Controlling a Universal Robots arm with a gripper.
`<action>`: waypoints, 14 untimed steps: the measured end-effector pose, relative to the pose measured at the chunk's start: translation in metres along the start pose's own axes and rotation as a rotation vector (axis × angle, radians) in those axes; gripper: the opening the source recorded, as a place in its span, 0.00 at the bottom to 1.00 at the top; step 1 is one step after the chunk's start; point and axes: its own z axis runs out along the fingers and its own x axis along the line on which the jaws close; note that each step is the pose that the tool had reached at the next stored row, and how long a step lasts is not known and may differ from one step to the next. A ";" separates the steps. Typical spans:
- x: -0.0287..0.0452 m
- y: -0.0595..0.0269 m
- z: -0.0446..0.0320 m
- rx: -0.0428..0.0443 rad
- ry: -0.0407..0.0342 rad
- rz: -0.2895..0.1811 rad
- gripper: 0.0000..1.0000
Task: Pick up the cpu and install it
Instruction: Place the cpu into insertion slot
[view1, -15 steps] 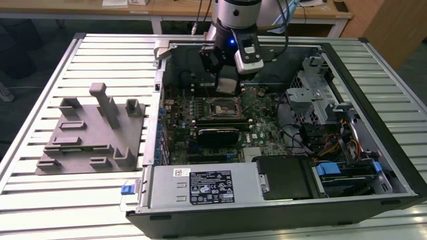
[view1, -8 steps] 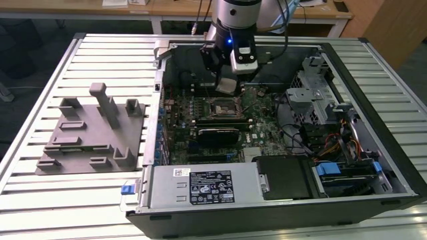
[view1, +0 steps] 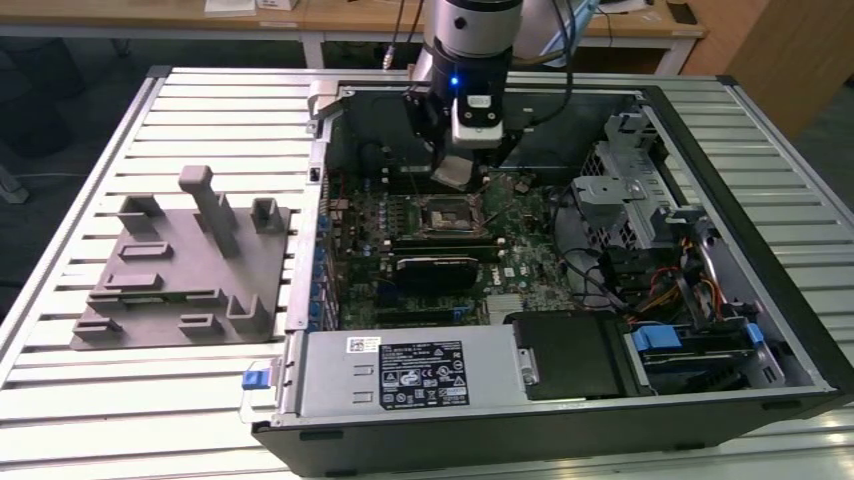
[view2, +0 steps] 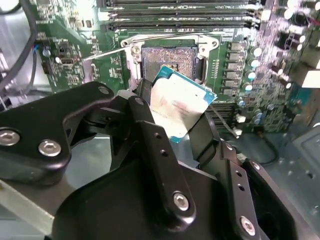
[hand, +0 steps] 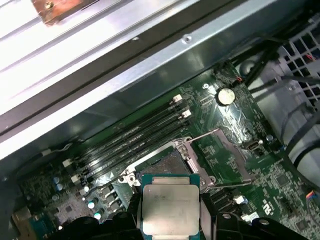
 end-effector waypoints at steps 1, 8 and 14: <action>0.0000 0.0000 0.0000 -0.0001 -0.0008 0.016 0.54; 0.0000 0.0000 0.0002 -0.0015 -0.0064 0.128 0.54; 0.0000 0.0000 0.0003 -0.0026 -0.0108 0.218 0.54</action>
